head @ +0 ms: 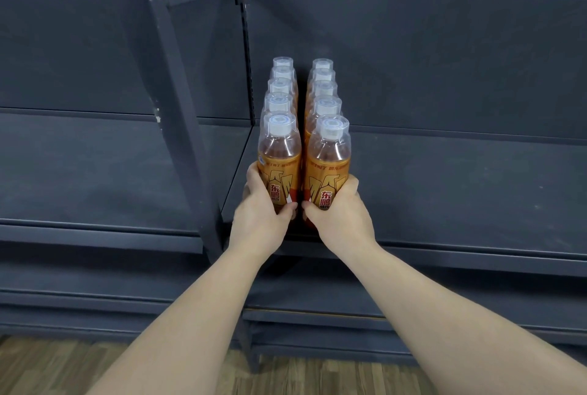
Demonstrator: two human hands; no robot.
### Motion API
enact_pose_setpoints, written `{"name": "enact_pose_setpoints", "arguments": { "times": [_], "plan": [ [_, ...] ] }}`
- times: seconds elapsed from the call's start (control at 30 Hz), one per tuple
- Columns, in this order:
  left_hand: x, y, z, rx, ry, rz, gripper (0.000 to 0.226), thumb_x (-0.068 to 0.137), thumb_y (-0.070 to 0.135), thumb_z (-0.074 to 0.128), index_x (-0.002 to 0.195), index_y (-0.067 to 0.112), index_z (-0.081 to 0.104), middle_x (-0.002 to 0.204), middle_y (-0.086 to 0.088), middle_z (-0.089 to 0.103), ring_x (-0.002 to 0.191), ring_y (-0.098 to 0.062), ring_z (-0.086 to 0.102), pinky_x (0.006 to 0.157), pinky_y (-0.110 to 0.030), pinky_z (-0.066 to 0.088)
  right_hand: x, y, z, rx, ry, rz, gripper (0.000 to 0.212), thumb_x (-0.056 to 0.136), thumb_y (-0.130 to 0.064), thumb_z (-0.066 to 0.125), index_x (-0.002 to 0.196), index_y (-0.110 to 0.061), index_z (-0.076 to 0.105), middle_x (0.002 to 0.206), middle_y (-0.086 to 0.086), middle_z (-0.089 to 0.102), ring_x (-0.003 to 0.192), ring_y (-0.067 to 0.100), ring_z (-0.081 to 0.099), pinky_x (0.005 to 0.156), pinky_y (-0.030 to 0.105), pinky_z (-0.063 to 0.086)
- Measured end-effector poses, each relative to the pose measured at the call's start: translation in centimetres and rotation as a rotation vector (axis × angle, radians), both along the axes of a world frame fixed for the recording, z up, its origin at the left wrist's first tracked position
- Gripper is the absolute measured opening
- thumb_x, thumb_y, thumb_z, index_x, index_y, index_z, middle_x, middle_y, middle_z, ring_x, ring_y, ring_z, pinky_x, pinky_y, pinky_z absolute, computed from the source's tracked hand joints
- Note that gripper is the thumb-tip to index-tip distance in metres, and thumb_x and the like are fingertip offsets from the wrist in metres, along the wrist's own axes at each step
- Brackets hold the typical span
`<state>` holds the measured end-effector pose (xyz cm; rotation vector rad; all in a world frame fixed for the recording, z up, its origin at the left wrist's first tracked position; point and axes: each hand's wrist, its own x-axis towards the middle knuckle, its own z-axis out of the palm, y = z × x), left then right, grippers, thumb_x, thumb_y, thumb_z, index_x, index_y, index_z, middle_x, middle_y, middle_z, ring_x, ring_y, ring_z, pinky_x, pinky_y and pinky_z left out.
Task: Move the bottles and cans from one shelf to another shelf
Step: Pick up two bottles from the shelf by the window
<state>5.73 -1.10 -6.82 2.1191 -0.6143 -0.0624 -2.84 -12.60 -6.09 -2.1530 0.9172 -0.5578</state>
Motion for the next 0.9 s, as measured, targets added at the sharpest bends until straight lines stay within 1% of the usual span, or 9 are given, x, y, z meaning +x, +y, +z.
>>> {"name": "enact_pose_setpoints", "arguments": {
  "times": [0.13, 0.37, 0.5, 0.63, 0.73, 0.8, 0.9],
  "plan": [
    [-0.03, -0.02, -0.14, 0.000, -0.012, 0.011, 0.083, 0.088, 0.033, 0.073, 0.146, 0.034, 0.012, 0.141, -0.002, 0.048, 0.116, -0.028, 0.060, 0.088, -0.036, 0.049, -0.15, 0.01, 0.01, -0.011, 0.001, 0.002, 0.074, 0.084, -0.045, 0.076, 0.136, -0.017, 0.031, 0.122, 0.003, 0.055, 0.103, 0.022, 0.062, 0.081, 0.040, 0.058],
    [-0.19, -0.20, -0.07, 0.031, -0.032, 0.060, 0.084, 0.087, 0.036, 0.073, 0.146, 0.031, 0.013, 0.139, -0.005, 0.051, 0.115, -0.030, 0.061, 0.089, -0.044, 0.054, -0.24, -0.17, 0.08, -0.025, 0.029, 0.011, 0.075, 0.084, -0.046, 0.075, 0.137, -0.016, 0.030, 0.122, 0.003, 0.054, 0.102, 0.021, 0.061, 0.077, 0.033, 0.055],
    [-0.22, -0.30, -0.23, 0.039, -0.054, 0.070, 0.083, 0.087, 0.036, 0.073, 0.145, 0.030, 0.014, 0.139, -0.007, 0.051, 0.112, -0.031, 0.063, 0.087, -0.043, 0.055, -0.25, -0.20, -0.02, -0.018, 0.022, 0.013, 0.075, 0.084, -0.046, 0.075, 0.137, -0.017, 0.030, 0.122, 0.003, 0.054, 0.103, 0.020, 0.061, 0.079, 0.034, 0.056],
    [-0.18, -0.31, -0.20, 0.033, -0.053, 0.076, 0.084, 0.086, 0.037, 0.074, 0.146, 0.028, 0.015, 0.137, -0.007, 0.053, 0.112, -0.031, 0.063, 0.088, -0.044, 0.056, -0.24, -0.21, -0.06, -0.016, 0.017, 0.013, 0.075, 0.084, -0.046, 0.075, 0.137, -0.017, 0.030, 0.122, 0.003, 0.055, 0.105, 0.020, 0.061, 0.081, 0.034, 0.057],
    [-0.19, -0.33, -0.29, 0.035, -0.064, 0.084, 0.084, 0.086, 0.038, 0.074, 0.146, 0.026, 0.016, 0.136, -0.007, 0.053, 0.112, -0.030, 0.063, 0.087, -0.041, 0.054, -0.27, -0.26, -0.12, -0.015, 0.015, 0.017, 0.074, 0.084, -0.046, 0.075, 0.137, -0.018, 0.031, 0.123, 0.002, 0.055, 0.105, 0.020, 0.061, 0.082, 0.035, 0.057],
    [-0.23, -0.30, -0.31, 0.037, -0.068, 0.078, 0.084, 0.086, 0.039, 0.074, 0.145, 0.028, 0.015, 0.136, -0.006, 0.053, 0.111, -0.030, 0.063, 0.086, -0.041, 0.053, -0.26, -0.30, -0.18, -0.016, 0.016, 0.023, 0.075, 0.084, -0.046, 0.075, 0.137, -0.018, 0.031, 0.123, 0.002, 0.055, 0.106, 0.020, 0.061, 0.083, 0.036, 0.057],
    [-0.14, -0.22, -0.25, 0.050, -0.065, 0.062, 0.084, 0.086, 0.040, 0.073, 0.144, 0.033, 0.012, 0.136, -0.006, 0.052, 0.109, -0.031, 0.063, 0.087, -0.044, 0.056, -0.14, -0.32, -0.25, -0.016, 0.014, 0.026, 0.075, 0.084, -0.047, 0.075, 0.137, -0.018, 0.030, 0.123, 0.002, 0.056, 0.106, 0.021, 0.062, 0.083, 0.038, 0.058]
  ]
}}
